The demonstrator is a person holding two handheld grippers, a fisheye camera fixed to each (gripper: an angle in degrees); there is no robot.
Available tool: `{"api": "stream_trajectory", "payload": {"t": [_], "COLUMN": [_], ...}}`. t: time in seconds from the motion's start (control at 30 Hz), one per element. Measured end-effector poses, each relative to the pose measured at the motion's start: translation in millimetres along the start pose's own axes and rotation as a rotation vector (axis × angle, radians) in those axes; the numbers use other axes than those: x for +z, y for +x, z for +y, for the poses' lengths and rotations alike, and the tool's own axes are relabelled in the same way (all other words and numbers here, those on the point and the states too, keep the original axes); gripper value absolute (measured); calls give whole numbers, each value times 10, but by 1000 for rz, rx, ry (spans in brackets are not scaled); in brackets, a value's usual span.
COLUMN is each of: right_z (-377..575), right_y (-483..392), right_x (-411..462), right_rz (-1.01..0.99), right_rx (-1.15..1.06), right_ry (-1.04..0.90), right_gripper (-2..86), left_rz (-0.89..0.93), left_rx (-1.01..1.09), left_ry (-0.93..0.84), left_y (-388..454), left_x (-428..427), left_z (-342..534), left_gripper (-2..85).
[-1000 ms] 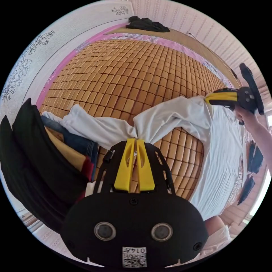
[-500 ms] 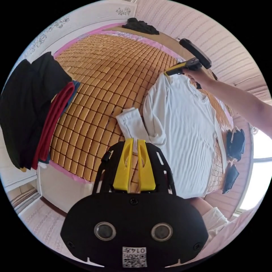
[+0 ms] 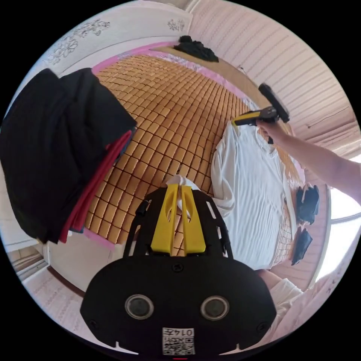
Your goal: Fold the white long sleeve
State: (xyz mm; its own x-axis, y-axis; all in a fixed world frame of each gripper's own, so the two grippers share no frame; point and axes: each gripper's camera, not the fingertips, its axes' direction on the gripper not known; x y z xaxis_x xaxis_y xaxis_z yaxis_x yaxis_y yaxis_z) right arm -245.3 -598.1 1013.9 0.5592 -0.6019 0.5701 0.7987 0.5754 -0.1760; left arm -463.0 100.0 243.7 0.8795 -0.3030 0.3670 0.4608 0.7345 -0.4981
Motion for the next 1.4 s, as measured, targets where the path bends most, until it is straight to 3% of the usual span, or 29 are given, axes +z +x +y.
{"api": "stream_trajectory", "payload": {"t": [0.23, 0.43, 0.5, 0.6, 0.73, 0.83, 0.9, 1.0, 1.1, 1.4], "right_z": [-30, -53, -53, -46, -34, -16, 0, 31, 75, 350], "right_y": [-11, 47, 74, 94, 88, 79, 79, 90, 113, 205], "right_x": [109, 200, 228, 262, 308, 347, 384, 460, 507, 566], "right_rz": [13, -17, -28, -36, -25, -22, -31, -38, -41, 11], "right_rx": [-18, -2, 5, 4, -23, -45, -45, -16, 3, 60], "right_ry": [-1, -9, -10, -13, -21, -22, -19, -17, -15, -13], "right_gripper": [-6, -6, -6, -6, -6, -7, -7, -7, -7, 6], "left_rz": [-50, 113, 248, 451, 533, 587, 618, 440, 250, 63], "left_rx": [-333, -490, -534, -471, -385, -492, -675, -802, -730, -595], "left_ry": [144, 207, 233, 263, 180, 169, 303, 414, 327, 148], "left_y": [-772, -1264, -1381, -1367, -1336, -1466, -1722, -2016, -2018, -1906], "left_x": [-754, -838, -915, -1119, -1303, -1276, -1192, -1083, -1005, -454], "left_z": [973, 1260, 1335, 1407, 1456, 1632, 1784, 1753, 1568, 1261], "left_gripper": [-10, -10, -10, -10, -10, -10, -10, -10, -9, 11]}}
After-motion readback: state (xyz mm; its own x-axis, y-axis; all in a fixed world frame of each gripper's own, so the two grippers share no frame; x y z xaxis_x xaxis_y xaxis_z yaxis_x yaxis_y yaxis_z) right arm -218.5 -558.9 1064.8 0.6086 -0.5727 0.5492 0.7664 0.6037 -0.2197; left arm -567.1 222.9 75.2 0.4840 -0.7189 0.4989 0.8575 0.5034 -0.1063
